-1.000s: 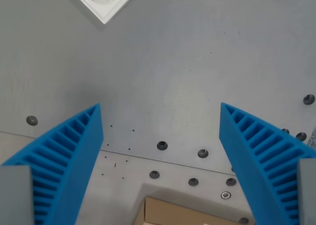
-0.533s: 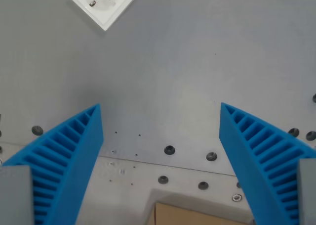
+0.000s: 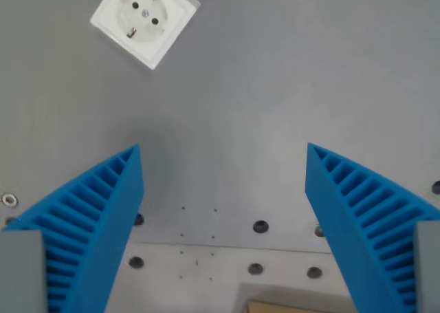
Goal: Move above the white socket
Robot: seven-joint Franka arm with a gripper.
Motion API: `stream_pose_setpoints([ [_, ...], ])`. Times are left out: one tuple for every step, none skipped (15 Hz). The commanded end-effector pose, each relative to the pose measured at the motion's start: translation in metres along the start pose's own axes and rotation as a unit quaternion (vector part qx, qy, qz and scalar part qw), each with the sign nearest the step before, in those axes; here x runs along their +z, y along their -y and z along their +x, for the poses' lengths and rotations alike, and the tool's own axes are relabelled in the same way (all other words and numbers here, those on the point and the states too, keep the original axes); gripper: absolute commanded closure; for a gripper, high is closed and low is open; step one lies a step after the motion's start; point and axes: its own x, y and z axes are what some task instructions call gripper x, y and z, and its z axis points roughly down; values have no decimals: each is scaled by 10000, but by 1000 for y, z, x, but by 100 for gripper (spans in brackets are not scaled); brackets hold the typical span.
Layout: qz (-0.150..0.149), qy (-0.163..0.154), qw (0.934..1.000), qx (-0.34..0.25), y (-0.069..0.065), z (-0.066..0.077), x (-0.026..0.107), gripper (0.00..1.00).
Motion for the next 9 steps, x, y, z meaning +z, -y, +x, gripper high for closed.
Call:
stream_pose_setpoints([
  [-32,-414,9929,1110,7,1,12,0],
  [-34,-425,9914,1236,9,2,16,0],
  [-34,-438,9898,1353,10,3,20,0],
  [-33,-448,9879,1486,12,5,24,0],
  [-32,-447,9862,1592,14,6,28,0],
  [-30,-462,9840,1719,16,8,33,0],
  [-34,-459,9821,1824,17,10,38,0],
  [-39,-447,9805,1915,19,12,42,0],
  [-32,-448,9788,1996,21,13,47,0],
])
